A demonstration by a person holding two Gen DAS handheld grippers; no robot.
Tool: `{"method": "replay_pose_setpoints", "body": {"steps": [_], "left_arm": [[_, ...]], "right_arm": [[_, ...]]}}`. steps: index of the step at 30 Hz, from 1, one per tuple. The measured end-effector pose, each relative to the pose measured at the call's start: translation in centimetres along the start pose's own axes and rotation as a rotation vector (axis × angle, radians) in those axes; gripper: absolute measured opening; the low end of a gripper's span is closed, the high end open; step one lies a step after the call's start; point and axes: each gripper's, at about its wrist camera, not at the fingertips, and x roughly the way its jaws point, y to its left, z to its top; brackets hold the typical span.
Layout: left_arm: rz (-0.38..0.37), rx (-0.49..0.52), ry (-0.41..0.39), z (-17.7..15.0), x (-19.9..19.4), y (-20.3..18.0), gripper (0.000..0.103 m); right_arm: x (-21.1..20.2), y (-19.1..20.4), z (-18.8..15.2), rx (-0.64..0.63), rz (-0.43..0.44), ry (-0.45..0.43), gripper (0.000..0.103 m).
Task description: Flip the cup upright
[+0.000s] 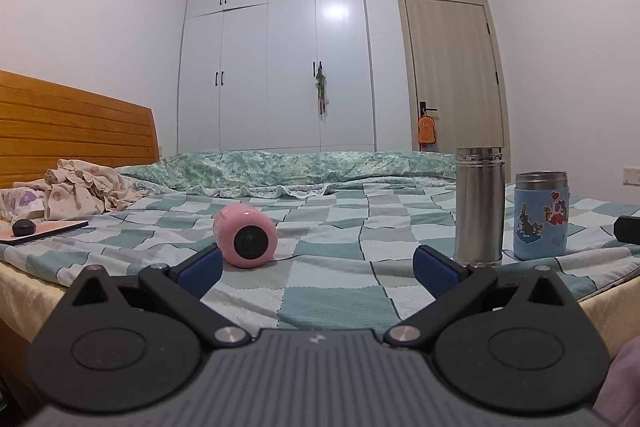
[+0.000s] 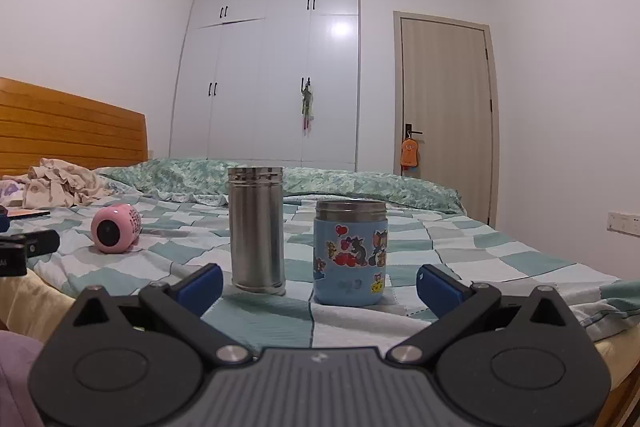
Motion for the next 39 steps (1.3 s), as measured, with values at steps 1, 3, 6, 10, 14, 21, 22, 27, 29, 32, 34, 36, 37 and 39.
{"method": "replay_pose_setpoints", "body": {"steps": [1, 3, 6, 10, 14, 21, 22, 27, 29, 32, 34, 36, 37, 39], "left_arm": [[0.000, 0.000, 0.001, 0.01, 0.00, -0.01, 0.103], [-0.001, -0.001, 0.002, 0.01, -0.04, -0.05, 0.103], [-0.001, -0.001, 0.001, 0.06, 0.01, -0.07, 0.103], [-0.002, -0.002, 0.001, 0.08, 0.02, -0.06, 0.103], [-0.002, -0.002, 0.001, 0.07, 0.02, -0.07, 0.103], [-0.001, -0.002, 0.001, 0.06, 0.03, -0.10, 0.103], [-0.002, -0.002, 0.001, 0.06, 0.03, -0.09, 0.103], [-0.001, -0.002, 0.001, 0.08, 0.03, -0.16, 0.103], [-0.001, -0.001, 0.001, 0.08, 0.03, -0.19, 0.103], [-0.002, -0.003, 0.001, 0.08, 0.03, -0.15, 0.103], [-0.003, -0.002, 0.001, 0.09, 0.02, -0.20, 0.103], [-0.003, -0.003, 0.001, 0.09, 0.02, -0.18, 0.103], [-0.003, -0.003, 0.001, 0.09, 0.02, -0.21, 0.103], [-0.002, -0.003, 0.000, 0.09, 0.02, -0.20, 0.103]], "right_arm": [[0.03, -0.05, -0.01, 0.002, -0.002, 0.000, 0.103], [0.03, -0.15, -0.03, 0.007, -0.002, 0.001, 0.103], [0.09, -0.19, -0.06, 0.010, -0.002, 0.002, 0.103], [0.06, -0.21, -0.06, 0.008, -0.002, 0.003, 0.103], [0.02, -0.19, -0.07, 0.007, -0.002, 0.002, 0.103], [0.03, -0.15, -0.11, 0.005, -0.001, 0.005, 0.103], [0.02, -0.13, -0.11, 0.005, 0.000, 0.005, 0.103], [0.01, -0.13, -0.11, 0.005, 0.000, 0.004, 0.103], [0.01, -0.13, -0.12, 0.005, 0.000, 0.005, 0.103], [0.00, -0.12, -0.12, 0.005, 0.000, 0.005, 0.103], [0.01, -0.13, -0.11, 0.004, 0.000, 0.004, 0.103], [0.01, -0.12, -0.11, 0.005, 0.000, 0.005, 0.103], [0.01, -0.12, -0.11, 0.004, 0.000, 0.004, 0.103], [0.00, -0.12, -0.12, 0.004, 0.000, 0.004, 0.103]]}}
